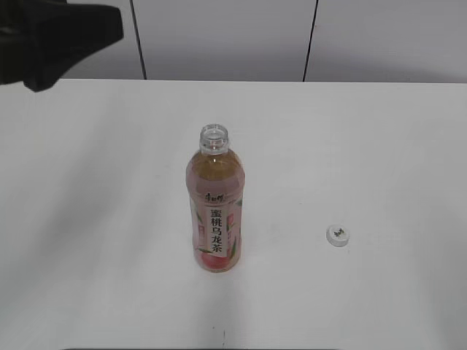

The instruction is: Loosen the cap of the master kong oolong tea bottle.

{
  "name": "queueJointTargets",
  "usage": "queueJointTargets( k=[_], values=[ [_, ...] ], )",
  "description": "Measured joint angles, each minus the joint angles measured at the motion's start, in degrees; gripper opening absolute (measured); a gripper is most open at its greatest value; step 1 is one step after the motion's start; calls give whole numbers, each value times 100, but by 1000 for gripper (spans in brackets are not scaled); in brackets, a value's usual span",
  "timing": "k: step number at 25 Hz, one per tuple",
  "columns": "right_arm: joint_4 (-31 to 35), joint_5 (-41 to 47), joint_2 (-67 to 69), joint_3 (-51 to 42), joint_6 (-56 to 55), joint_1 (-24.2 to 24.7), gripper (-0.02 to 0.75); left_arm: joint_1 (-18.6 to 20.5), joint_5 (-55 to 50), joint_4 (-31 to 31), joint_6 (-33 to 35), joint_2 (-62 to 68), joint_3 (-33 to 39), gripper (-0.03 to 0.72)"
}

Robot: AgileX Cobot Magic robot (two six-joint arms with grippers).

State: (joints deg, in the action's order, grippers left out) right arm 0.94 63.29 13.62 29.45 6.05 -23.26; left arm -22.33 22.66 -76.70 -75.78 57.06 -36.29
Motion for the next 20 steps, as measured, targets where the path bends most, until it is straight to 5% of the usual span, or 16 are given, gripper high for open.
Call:
queueJointTargets(
  k=[4, 12, 20],
  values=[
    [0, 0, 0, 0, 0, 0, 482, 0, -526, 1436, 1048, 0, 5, 522],
    [0, 0, 0, 0, 0, 0, 482, 0, -2767, 4766, 4200, -207, 5, 519],
    [0, 0, 0, 0, 0, 0, 482, 0, -4928, 6666, 6327, -2045, 9, 518]
  ],
)
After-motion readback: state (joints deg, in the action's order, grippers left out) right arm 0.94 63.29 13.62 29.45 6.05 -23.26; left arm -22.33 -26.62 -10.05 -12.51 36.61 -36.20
